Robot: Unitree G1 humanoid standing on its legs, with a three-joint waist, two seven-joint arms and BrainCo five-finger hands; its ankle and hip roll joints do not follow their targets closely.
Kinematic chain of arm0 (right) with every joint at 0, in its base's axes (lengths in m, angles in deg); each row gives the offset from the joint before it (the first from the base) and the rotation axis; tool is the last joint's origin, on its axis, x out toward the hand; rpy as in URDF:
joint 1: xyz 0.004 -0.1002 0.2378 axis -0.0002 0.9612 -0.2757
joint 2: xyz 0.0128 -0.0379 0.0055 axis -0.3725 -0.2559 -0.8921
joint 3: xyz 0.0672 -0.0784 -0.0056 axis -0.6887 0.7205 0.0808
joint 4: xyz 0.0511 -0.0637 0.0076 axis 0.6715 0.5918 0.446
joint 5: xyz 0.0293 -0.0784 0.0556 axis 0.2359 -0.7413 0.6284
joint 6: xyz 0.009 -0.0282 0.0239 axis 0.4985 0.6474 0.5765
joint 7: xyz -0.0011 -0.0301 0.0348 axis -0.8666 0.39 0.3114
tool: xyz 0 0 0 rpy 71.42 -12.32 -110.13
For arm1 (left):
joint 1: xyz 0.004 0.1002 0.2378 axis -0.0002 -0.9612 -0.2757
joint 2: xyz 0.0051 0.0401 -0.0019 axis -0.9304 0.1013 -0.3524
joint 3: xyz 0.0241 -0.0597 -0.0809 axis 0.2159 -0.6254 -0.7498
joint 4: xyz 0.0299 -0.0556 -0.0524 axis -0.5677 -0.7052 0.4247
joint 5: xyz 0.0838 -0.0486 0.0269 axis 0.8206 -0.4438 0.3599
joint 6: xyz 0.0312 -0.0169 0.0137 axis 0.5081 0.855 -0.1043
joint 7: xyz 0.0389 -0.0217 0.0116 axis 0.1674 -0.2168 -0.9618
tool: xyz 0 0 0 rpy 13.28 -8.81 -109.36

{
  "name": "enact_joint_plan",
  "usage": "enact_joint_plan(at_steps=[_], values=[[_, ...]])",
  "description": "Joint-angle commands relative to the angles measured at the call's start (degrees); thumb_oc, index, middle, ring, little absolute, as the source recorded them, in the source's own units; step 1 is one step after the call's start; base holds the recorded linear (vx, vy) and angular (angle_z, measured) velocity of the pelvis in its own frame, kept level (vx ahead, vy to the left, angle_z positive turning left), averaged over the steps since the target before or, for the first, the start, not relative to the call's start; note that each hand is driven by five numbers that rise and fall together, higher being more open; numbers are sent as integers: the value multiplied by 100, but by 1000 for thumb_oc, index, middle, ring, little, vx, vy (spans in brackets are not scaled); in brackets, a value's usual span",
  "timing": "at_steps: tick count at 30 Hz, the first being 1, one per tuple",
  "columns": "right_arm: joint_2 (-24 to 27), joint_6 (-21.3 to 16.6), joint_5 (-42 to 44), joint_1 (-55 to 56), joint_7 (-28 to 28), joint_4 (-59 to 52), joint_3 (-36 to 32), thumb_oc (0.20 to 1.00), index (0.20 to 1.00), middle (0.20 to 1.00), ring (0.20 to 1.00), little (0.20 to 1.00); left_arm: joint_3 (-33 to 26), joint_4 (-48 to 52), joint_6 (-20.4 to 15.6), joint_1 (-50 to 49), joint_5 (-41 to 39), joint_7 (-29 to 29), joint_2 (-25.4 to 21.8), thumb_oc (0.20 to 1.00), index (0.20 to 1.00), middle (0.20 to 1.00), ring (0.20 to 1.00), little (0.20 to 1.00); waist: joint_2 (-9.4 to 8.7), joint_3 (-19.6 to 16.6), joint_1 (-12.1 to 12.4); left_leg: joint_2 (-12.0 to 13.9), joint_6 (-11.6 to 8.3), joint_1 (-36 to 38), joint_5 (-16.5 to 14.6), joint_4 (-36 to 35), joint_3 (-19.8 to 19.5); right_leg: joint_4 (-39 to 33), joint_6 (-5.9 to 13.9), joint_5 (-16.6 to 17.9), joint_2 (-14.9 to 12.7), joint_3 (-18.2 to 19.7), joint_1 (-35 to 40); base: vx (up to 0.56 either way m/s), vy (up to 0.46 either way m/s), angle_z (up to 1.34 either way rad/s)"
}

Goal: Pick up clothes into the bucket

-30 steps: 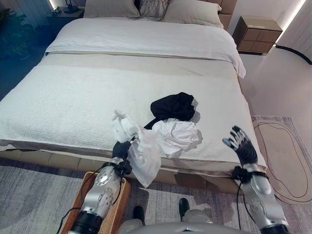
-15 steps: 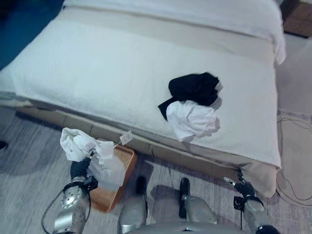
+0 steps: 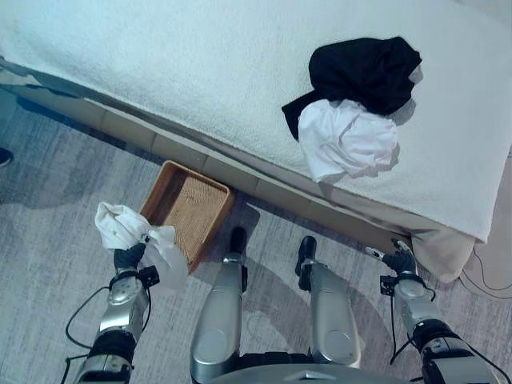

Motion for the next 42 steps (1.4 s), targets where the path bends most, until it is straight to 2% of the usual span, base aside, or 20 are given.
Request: enact_joint_plan(at_steps=[1, 3, 7, 8, 11, 14, 17, 22, 28, 34, 40, 41, 42], values=[[220, -272, 243, 138, -300, -401, 220, 1000, 1000, 1000, 1000, 1000, -104, -107, -201, 88, 228, -539, -369, 1000, 1000, 1000, 1000, 1000, -220, -56, -98, -140, 123, -449, -244, 590, 62, 72, 132, -47, -44, 20, 1, -57, 11, 9], [196, -309, 272, 47, -417, -507, 290, 1000, 1000, 1000, 1000, 1000, -97, -402, -128, 323, 266, -734, -441, 1000, 1000, 1000, 1000, 1000, -267, -56, -128, -133, 115, -719, -249, 717, 43, 174, 118, -66, -43, 21, -260, -50, 9, 6], [231, -477, 36, -92, -855, -1269, 333, 1000, 1000, 1000, 1000, 1000, -138, -368, -34, 510, 503, -1214, -456, 1000, 1000, 1000, 1000, 1000, -333, -56, -176, -106, 113, -1077, -257, 845, 29, 289, 121, -73, -30, 24, -624, -7, -5, -4], [267, -534, -70, -96, -949, -1466, 357, 1000, 1000, 1000, 1000, 1000, -162, -456, 5, 554, 553, -1336, -451, 1000, 1000, 1000, 1000, 1000, -353, -56, -184, -90, 97, -1034, -460, 938, 10, 373, 159, -248, -14, 71, -583, 64, -14, -3], [330, -722, -211, -274, -1402, -2180, 281, 1000, 1000, 1000, 1000, 1000, -87, -626, 202, 708, 750, -1648, -462, 1000, 1000, 1000, 1000, 1000, -364, -56, -231, -86, 102, -1169, -481, 975, 16, 438, 162, -273, -25, 84, -729, 23, -4, -1], [362, -820, -158, -522, -1650, -2383, 228, 1000, 1000, 1000, 1000, 1000, -26, -646, 357, 735, 850, -1754, -428, 1000, 1000, 1000, 1000, 1000, -327, -56, -231, -99, 108, -1235, -479, 947, 10, 437, 162, -276, -34, 83, -810, 0, 0, 0], [454, -755, -145, -874, -1773, -2362, 249, 1000, 1000, 1000, 1000, 1000, 97, -696, 489, 775, 1117, -1805, -478, 1000, 1000, 1000, 1000, 1000, -304, -56, -203, -107, 107, -1303, -463, 933, 0, 428, 165, -262, -47, 71, -856, 0, 0, 0], [955, -509, -70, -1920, -1959, -1677, 372, 1000, 1000, 1000, 1000, 1000, 300, -815, 627, 785, 1367, -1784, -490, 1000, 1000, 1000, 1000, 1000, -198, -56, -58, -149, 104, -1335, -418, 848, -29, 428, 156, -267, -72, 53, -916, 6, 2, 1], [1519, -236, 197, -3313, -1871, -531, 744, 1000, 1000, 1000, 1000, 1000, 648, -625, 501, 616, 1269, -1605, -251, 1000, 1000, 1000, 1000, 1000, -22, -56, 169, -222, 93, -1348, -342, 714, -68, 451, 136, -289, -122, 9, -947, 5, -7, 2], [1965, 75, 336, -4313, -1430, 814, 1300, 1000, 1000, 1000, 1000, 1000, 1032, -73, 80, 449, 749, -1053, 4, 1000, 1000, 1000, 1000, 1000, 178, -56, 362, -347, 87, -1393, -298, 671, -177, 645, 98, -401, -212, -60, -1005, 18, -42, 18], [2229, 371, 87, -4478, -900, 1792, 1733, 1000, 1000, 1000, 1000, 1000, 1397, 607, -147, 115, 587, -764, 247, 1000, 1000, 1000, 1000, 1000, 381, -56, 576, -459, 80, -1388, -219, 569, -352, 885, 65, -530, -343, -161, -1044, 11, -91, 24], [2335, 454, 31, -4462, -647, 1988, 1819, 733, 733, 733, 733, 733, 1440, 814, -192, -67, 468, -569, 306, 1000, 1000, 1000, 1000, 1000, 450, -56, 624, -490, 66, -1356, -180, 511, -423, 900, 59, -550, -391, -207, -1014, 8, -98, 27], [2338, 451, 33, -4462, -644, 1991, 1821, 733, 733, 733, 733, 733, 1441, 821, -189, -72, 467, -568, 307, 1000, 1000, 1000, 1000, 1000, 455, -56, 621, -492, 65, -1353, -179, 509, -427, 899, 59, -550, -392, -212, -1009, 8, -108, 28]])
